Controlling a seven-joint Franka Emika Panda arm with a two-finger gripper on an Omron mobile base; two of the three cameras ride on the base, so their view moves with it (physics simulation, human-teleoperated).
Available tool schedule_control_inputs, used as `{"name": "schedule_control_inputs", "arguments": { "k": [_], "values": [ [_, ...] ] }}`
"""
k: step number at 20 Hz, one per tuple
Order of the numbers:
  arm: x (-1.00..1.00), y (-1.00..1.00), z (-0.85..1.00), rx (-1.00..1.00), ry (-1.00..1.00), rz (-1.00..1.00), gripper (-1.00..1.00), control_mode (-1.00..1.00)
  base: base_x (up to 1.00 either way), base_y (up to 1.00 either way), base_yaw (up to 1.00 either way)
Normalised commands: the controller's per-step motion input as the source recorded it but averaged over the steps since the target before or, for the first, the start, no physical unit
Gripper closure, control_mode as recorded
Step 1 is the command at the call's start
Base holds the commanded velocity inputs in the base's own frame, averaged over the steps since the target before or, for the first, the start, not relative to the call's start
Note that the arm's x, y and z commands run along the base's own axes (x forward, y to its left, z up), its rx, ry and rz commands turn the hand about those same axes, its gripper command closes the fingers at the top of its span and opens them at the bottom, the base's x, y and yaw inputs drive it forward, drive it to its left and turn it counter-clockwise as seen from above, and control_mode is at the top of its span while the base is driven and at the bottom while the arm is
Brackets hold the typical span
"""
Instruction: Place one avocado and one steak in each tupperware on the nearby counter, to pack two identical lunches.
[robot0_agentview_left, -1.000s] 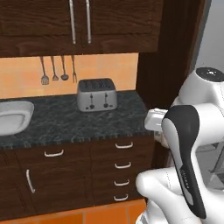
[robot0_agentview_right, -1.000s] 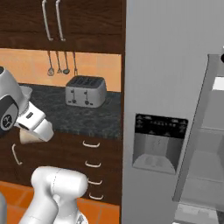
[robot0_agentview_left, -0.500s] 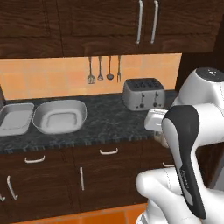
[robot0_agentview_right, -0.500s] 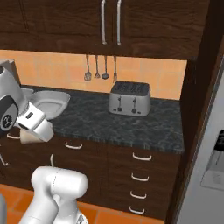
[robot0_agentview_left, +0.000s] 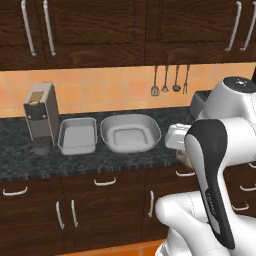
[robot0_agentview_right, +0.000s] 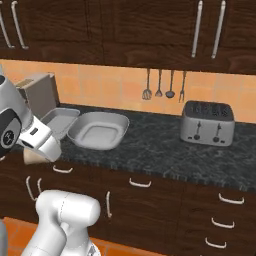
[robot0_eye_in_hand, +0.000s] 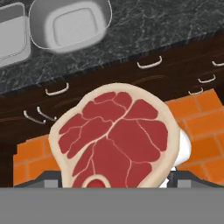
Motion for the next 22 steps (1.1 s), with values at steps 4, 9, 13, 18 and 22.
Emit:
{"name": "schedule_control_inputs", "arguments": {
  "k": [4, 9, 13, 18, 22],
  "values": [
    [0.0, 0.0, 0.0, 0.0, 0.0, 0.0, 1.0, 1.0, 0.12, 0.98, 0.02],
    [0.0, 0.0, 0.0, 0.0, 0.0, 0.0, 1.0, 1.0, 0.12, 0.67, 0.01],
    [0.0, 0.0, 0.0, 0.0, 0.0, 0.0, 1.0, 1.0, 0.15, 0.19, 0.0],
    [0.0, 0.0, 0.0, 0.0, 0.0, 0.0, 1.0, 1.0, 0.43, 0.21, 0.01],
    [0.0, 0.0, 0.0, 0.0, 0.0, 0.0, 1.0, 1.0, 0.25, 0.47, 0.06]
  ]
}}
